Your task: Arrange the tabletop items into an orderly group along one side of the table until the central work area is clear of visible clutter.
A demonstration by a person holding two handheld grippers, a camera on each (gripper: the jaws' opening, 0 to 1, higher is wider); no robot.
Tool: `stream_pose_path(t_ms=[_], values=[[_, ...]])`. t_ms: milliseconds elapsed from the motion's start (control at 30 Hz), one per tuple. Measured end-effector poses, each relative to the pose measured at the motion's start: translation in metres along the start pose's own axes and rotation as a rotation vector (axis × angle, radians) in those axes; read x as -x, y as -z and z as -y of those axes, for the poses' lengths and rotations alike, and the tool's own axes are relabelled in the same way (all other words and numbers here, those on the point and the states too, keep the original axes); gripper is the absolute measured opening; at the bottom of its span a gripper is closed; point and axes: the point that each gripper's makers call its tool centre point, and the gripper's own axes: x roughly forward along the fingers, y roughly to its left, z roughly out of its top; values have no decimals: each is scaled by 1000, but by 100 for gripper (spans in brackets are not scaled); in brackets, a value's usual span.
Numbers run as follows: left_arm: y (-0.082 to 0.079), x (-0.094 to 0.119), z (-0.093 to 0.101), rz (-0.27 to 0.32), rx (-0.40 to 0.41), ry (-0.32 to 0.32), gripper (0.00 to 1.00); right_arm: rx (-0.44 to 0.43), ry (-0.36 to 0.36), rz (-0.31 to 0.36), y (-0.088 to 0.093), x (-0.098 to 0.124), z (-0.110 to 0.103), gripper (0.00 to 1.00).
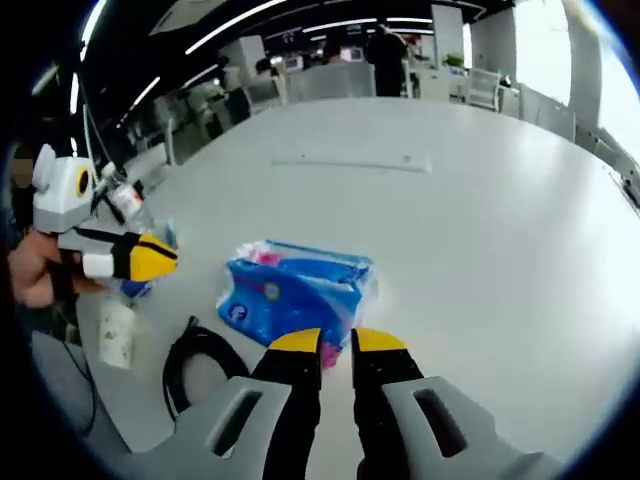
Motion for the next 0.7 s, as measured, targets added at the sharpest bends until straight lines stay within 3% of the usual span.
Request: stream_pose_path(t_ms=[367,700], values=[[1,40,-26,42,26,-41,10,48,-36,4,-8,2,-39,8],[29,80,-62,57,79,-89,10,86,-84,6,-13,-11,-88,8]])
